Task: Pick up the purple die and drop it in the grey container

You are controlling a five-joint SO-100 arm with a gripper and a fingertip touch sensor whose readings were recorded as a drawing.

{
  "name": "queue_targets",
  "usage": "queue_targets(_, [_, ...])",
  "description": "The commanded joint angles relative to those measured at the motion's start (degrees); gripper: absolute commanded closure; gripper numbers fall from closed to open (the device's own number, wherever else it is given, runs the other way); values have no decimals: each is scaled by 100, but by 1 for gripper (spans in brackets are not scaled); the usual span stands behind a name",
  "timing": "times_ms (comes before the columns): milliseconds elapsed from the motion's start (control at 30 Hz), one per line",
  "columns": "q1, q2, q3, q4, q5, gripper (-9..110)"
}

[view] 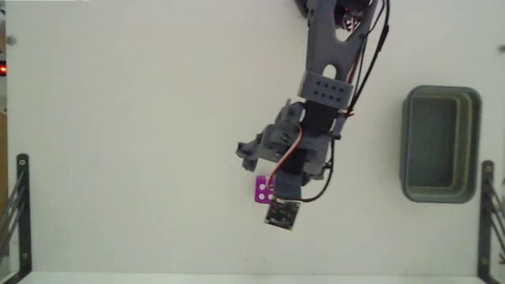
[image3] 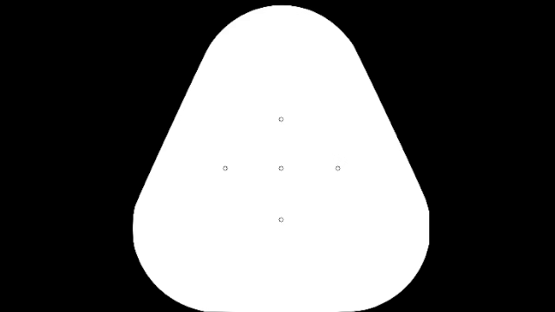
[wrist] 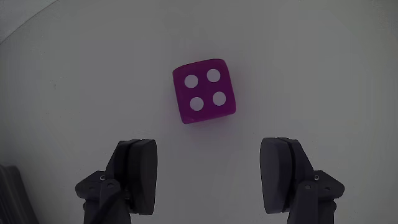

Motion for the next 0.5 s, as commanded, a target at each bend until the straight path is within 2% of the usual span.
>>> queue_targets(0, [91, 2, -369, -104, 18, -9])
queue_targets(467, [91, -1090, -1392, -173, 18, -9])
